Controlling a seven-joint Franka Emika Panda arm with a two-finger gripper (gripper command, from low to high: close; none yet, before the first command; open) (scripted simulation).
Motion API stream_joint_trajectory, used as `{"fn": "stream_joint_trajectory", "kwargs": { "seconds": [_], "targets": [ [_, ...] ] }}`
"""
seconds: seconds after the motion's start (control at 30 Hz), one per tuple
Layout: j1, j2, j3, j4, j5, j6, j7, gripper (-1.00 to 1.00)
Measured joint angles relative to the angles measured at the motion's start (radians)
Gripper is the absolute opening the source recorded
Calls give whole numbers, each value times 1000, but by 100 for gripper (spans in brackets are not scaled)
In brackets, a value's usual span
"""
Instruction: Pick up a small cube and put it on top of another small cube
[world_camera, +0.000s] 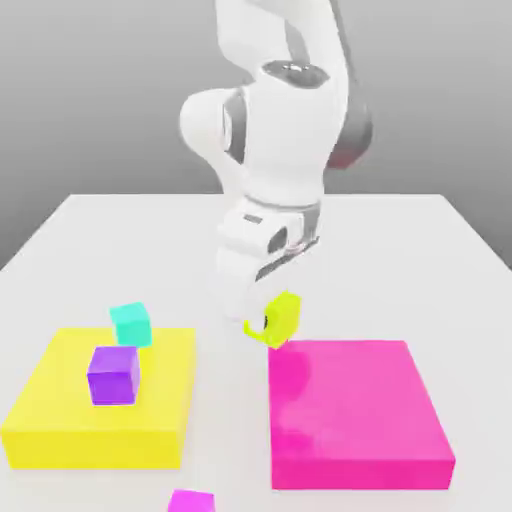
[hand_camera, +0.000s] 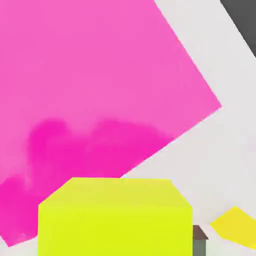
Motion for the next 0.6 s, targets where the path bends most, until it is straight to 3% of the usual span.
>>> {"fn": "stream_joint_trajectory", "kwargs": {
  "seconds": [0.23,0.47,0.5,0.6],
  "targets": [
    [-281,-165,-184,-32,-64,-136,-66,-100],
    [-303,18,-255,-79,-74,89,-89,-100],
    [-302,41,-260,-83,-75,117,-90,100],
    [-302,41,-260,-83,-75,117,-90,100]
  ]
}}
